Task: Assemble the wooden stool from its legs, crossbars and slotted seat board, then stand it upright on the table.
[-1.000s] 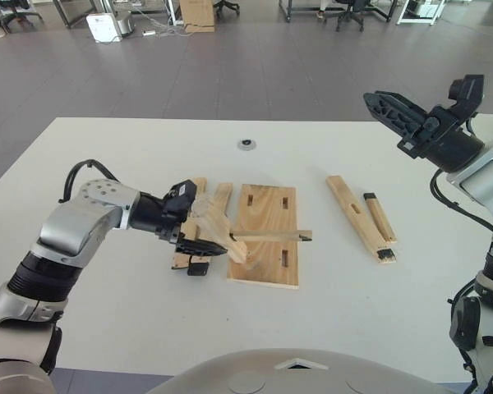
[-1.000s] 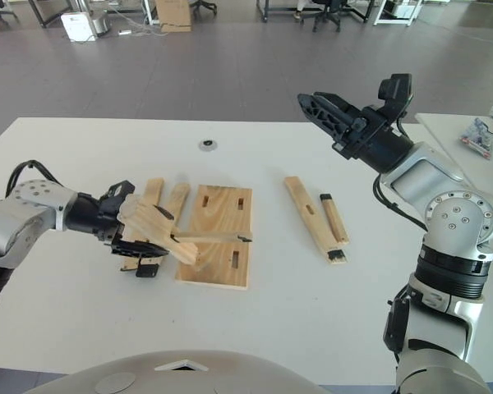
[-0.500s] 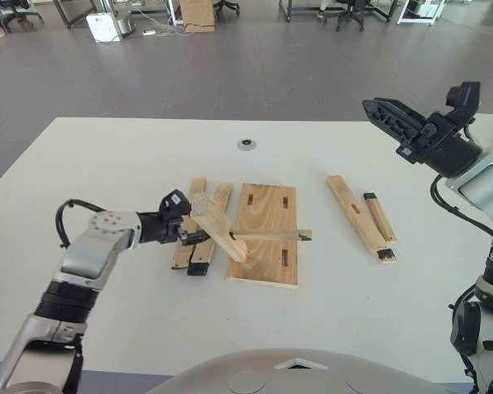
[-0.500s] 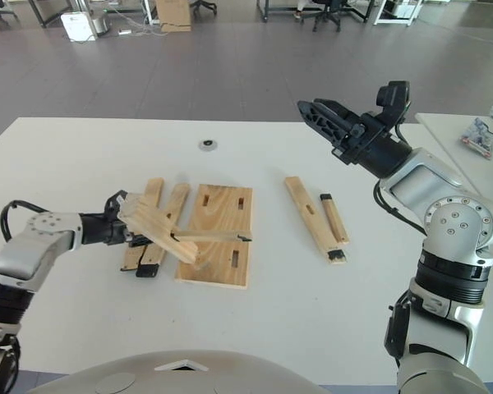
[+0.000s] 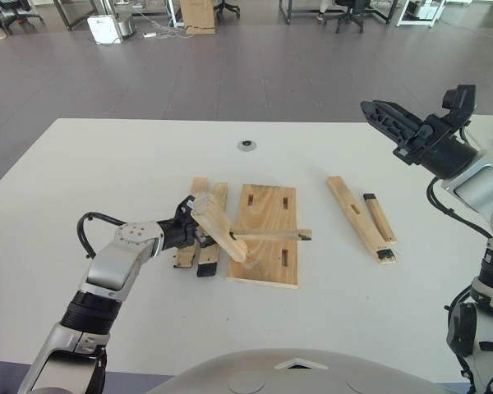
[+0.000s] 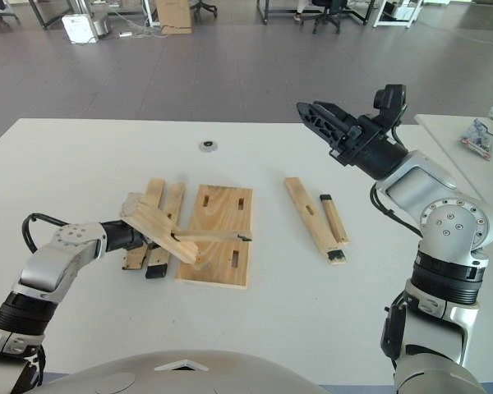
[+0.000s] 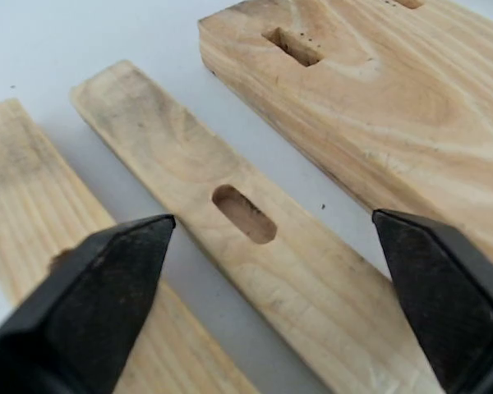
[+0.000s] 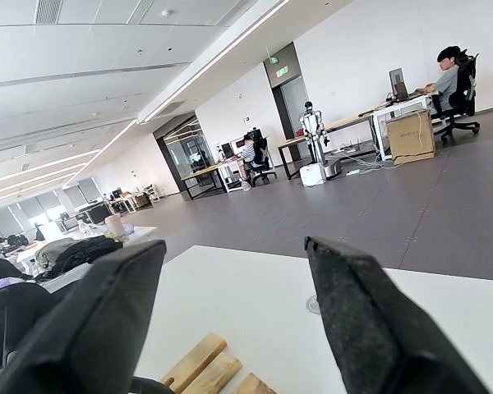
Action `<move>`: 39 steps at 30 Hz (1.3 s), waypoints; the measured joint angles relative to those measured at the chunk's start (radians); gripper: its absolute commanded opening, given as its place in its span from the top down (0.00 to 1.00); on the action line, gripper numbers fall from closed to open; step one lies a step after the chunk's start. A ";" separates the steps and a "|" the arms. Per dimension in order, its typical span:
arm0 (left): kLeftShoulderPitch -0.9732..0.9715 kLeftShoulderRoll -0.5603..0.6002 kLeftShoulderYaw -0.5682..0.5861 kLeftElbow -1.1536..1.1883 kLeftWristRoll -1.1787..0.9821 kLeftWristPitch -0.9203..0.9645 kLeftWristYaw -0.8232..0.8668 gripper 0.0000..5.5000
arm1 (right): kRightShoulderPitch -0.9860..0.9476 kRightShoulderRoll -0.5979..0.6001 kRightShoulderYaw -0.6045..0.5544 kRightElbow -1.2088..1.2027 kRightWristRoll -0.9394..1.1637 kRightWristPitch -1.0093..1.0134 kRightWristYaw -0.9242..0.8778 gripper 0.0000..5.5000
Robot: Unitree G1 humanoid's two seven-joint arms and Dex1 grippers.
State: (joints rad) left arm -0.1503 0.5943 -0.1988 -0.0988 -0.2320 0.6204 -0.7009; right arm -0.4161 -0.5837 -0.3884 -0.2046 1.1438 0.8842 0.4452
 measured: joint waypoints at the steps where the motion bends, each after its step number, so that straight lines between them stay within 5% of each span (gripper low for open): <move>1: -0.003 0.006 -0.008 0.008 0.005 -0.005 -0.013 0.23 | 0.000 0.003 -0.001 -0.003 0.000 0.000 -0.004 0.42; 17: -0.063 0.148 -0.065 0.178 0.010 -0.166 -0.250 0.54 | 0.026 0.031 -0.005 -0.012 0.002 -0.001 -0.045 0.42; 26: -0.096 0.194 -0.111 0.243 0.082 -0.215 -0.263 0.34 | 0.030 0.044 -0.002 -0.015 0.000 -0.001 -0.045 0.42; 30: -0.098 0.194 -0.110 0.250 0.085 -0.225 -0.255 0.34 | 0.030 0.044 -0.002 -0.013 0.000 -0.001 -0.045 0.42; 39: -0.096 0.184 -0.099 0.254 0.074 -0.209 -0.303 0.62 | 0.030 0.044 -0.002 -0.012 0.000 -0.001 -0.058 0.42</move>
State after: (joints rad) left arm -0.2465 0.7782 -0.2981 0.1553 -0.1580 0.4116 -1.0039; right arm -0.3862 -0.5396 -0.3906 -0.2161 1.1439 0.8831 0.3874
